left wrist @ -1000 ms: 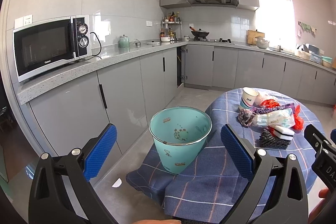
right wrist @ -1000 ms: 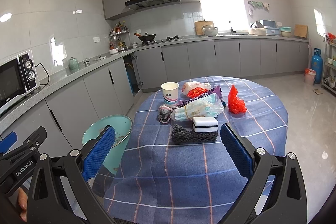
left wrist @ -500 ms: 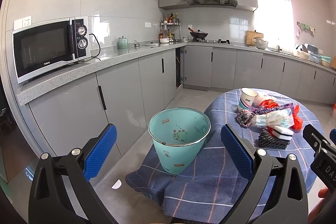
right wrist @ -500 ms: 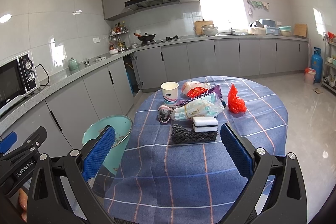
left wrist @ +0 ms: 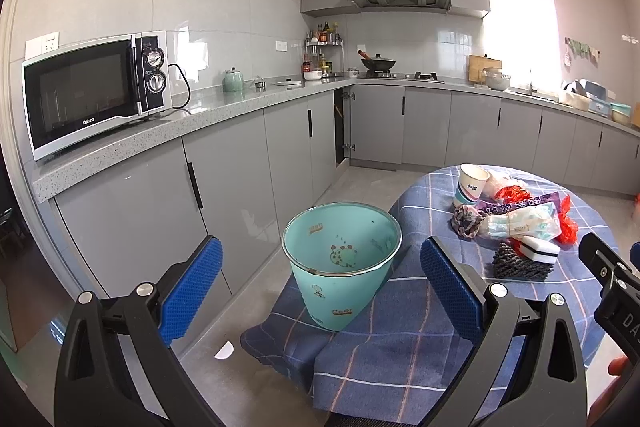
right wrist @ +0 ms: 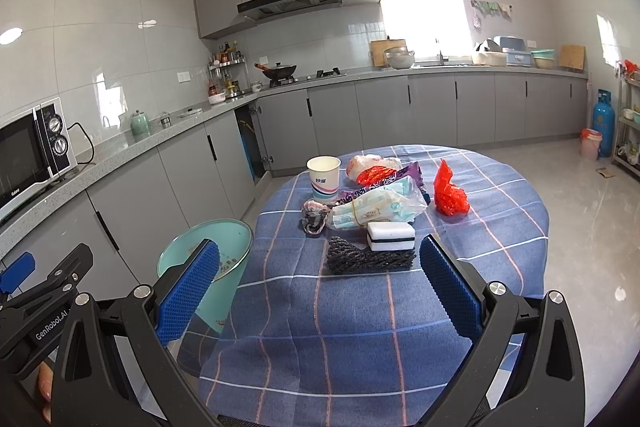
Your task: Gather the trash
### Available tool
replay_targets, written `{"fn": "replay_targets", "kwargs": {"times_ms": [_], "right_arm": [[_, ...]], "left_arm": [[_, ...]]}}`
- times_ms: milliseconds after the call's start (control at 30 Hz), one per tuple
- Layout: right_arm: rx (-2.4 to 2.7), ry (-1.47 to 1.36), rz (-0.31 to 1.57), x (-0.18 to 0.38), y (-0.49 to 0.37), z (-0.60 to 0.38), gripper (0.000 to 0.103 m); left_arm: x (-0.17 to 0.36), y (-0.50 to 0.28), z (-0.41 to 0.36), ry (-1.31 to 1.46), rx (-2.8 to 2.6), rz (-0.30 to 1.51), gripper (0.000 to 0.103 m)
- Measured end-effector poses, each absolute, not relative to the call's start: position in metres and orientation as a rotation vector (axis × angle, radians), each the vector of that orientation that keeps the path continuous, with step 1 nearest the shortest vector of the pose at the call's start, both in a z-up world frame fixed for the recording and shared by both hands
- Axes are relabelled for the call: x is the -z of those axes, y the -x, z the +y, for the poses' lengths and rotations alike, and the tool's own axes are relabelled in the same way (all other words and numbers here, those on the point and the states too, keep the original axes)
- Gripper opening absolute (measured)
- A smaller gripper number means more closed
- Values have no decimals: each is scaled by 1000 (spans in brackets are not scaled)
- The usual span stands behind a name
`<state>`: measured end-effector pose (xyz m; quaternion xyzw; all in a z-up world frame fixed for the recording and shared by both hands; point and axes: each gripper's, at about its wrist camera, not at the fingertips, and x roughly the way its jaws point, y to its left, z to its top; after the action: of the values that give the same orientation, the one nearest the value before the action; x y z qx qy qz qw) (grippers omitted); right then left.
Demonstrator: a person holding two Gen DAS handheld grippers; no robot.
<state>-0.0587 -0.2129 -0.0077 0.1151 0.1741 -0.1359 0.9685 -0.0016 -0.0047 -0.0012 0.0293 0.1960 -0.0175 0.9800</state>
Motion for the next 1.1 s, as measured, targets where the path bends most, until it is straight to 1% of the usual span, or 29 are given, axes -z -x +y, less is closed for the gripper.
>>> {"fn": "replay_targets", "kwargs": {"times_ms": [1100], "right_arm": [[271,-241,360,12,57,-214,99]], "left_arm": [[2,1,-3,-60,36,402,98]]}}
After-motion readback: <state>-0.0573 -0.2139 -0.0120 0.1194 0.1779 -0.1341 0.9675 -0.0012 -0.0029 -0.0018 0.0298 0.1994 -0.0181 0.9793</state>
